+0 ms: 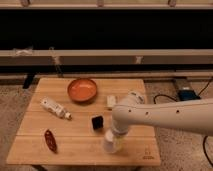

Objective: Place the ceramic cup over the eraser

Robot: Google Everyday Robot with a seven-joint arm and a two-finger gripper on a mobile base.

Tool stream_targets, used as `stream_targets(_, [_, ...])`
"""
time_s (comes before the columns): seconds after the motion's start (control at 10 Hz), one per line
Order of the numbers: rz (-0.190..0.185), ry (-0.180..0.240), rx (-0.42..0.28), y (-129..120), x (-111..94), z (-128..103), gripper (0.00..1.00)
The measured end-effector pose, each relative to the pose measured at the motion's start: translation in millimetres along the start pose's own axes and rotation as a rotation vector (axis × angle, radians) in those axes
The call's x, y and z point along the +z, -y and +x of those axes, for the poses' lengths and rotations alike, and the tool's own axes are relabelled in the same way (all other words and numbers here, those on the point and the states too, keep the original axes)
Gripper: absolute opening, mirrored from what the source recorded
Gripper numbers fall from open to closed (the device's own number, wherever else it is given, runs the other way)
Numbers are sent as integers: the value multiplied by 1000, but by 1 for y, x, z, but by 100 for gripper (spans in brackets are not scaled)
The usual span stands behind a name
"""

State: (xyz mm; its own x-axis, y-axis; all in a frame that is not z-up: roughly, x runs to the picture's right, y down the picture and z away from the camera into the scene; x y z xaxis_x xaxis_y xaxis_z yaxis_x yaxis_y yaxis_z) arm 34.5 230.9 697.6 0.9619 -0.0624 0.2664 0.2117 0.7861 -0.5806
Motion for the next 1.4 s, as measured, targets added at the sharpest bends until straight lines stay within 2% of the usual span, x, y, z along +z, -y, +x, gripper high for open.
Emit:
stream_targets(0.3, [-27,7,-2,-7,13,-7,80])
stream_targets(0.4, [-25,6,1,-7,16,-9,80])
stream_targets(0.5, [-19,-1,5,-7,20,-10,75])
stream_targets(0.8, [24,-38,19,-2,22,-6,43])
stream_targets(1.0, [49,-58,20,-1,17,-1,25])
stream_targets(1.2, [79,-69,10,1,-8,3,4])
stream_targets(1.4, [98,-77,-8,3,-39,4,0])
